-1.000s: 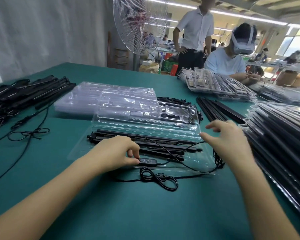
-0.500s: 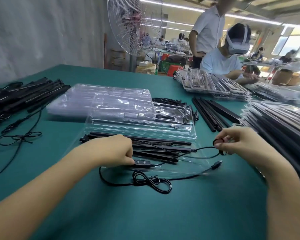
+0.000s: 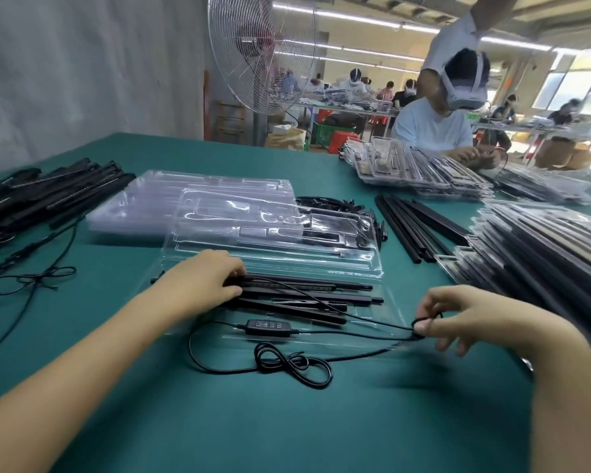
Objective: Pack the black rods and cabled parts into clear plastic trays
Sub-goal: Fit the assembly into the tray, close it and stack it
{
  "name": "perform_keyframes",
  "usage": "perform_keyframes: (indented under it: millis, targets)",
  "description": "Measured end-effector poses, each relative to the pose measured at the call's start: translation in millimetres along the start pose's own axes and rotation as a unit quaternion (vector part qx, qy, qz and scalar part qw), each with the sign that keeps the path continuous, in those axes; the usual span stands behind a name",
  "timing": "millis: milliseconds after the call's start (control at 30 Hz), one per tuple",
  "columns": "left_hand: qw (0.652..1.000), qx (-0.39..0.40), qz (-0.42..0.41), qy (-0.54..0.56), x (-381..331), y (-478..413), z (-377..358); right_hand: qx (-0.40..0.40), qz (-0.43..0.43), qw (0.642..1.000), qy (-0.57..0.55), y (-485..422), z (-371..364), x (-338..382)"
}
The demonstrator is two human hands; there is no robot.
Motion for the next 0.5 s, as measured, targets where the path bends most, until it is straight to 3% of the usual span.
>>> perform_keyframes:
  millis: [133,300,500]
  targets:
    - [0.995,-0.044,-0.029,0.084,4,-1,6,0.009,-0.015,1.000,0.010,-3,-1,-6]
    - [0.988,-0.016,-0.077,0.129,4,4,7,-0.008,-0.028,0.999,0.031,-5,6,-17]
    - [0.995,-0.008,-0.077,0.058,0,5,1,-0.034,-0.036,0.997,0.065,-9,12,-20]
Point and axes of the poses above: each hand's wrist, its own y-axis away from the middle knuckle, its own z-axis out of the back of the hand, x = y × z, the point moved 9 cm from there along -y, towards the middle knuckle, and after that the axes turned 14 degrees about z, right-handed, at the moved point
